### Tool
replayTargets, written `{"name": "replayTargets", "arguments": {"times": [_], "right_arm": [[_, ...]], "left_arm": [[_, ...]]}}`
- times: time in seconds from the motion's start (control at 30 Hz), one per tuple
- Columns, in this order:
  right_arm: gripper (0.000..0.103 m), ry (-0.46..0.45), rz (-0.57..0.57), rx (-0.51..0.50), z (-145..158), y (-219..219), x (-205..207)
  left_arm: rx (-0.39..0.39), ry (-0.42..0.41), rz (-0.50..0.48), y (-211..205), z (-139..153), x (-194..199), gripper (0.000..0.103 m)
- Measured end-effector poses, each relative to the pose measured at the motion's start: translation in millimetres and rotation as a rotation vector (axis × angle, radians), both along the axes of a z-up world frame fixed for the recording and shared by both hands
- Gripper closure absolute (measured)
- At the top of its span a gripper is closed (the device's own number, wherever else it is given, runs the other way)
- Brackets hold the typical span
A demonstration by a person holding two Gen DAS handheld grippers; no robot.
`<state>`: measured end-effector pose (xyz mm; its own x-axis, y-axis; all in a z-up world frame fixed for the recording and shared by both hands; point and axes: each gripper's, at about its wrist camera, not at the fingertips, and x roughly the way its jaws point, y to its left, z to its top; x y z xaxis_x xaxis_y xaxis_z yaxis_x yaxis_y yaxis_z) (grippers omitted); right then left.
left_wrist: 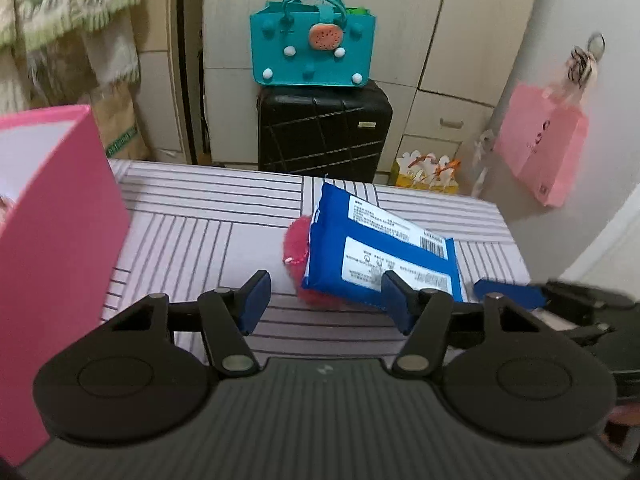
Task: Organize soft objects
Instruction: 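Close the left gripper on the blue wipe pack edge, then carry the blue wipe pack with the left tool over the pink box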
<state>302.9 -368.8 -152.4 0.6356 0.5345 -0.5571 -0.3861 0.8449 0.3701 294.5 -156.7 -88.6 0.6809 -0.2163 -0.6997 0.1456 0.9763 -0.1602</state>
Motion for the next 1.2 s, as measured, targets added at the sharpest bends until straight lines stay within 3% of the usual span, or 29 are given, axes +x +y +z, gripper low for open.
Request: {"name": "replayTargets", "arguments": {"times": [0.13,0.27,0.33,0.53,0.6,0.77,0.83,0.97,1.1,1.2], "right_arm": [[0.024,0.050,-0.036,0.068,-9,-5,12],[0.024,0.036,-0.041,0.064,-11,0,13],[0.023,0.024,-0.038,0.051,-12,4,10],[0.024,-0.005,-0.074,0.047,-14,6,5],[0.030,-0.007,-0.091,0.057,-14,5,6],[0.065,0.003,-0.113,0.099,-19,-1,6],[0.074,0.013,-0.120,0.118,-21,-4,7],[0.081,0.021,-0.126,0.150,-20,-8,1],[0.081,0.013,-0.129,0.128,-16,-5,-13],[0.081,0.010,-0.131,0.111,-13,-3,-26]], "left_arm": [[-0.038,-0.033,-0.006,2,-3,4,0.043],[-0.105,0.036,-0.010,6,-15,19,0.046],[-0.118,0.029,-0.006,7,-18,19,0.047],[-0.130,0.020,-0.059,7,-19,15,0.065],[-0.113,0.012,-0.065,6,-19,13,0.068],[-0.090,0.002,-0.076,3,-18,6,0.071],[-0.090,0.002,-0.082,3,-17,5,0.072],[-0.084,0.000,-0.114,1,-12,-5,0.072],[-0.056,0.015,-0.141,-1,-9,-18,0.072],[-0.082,0.038,-0.168,4,-7,-28,0.072]]}}
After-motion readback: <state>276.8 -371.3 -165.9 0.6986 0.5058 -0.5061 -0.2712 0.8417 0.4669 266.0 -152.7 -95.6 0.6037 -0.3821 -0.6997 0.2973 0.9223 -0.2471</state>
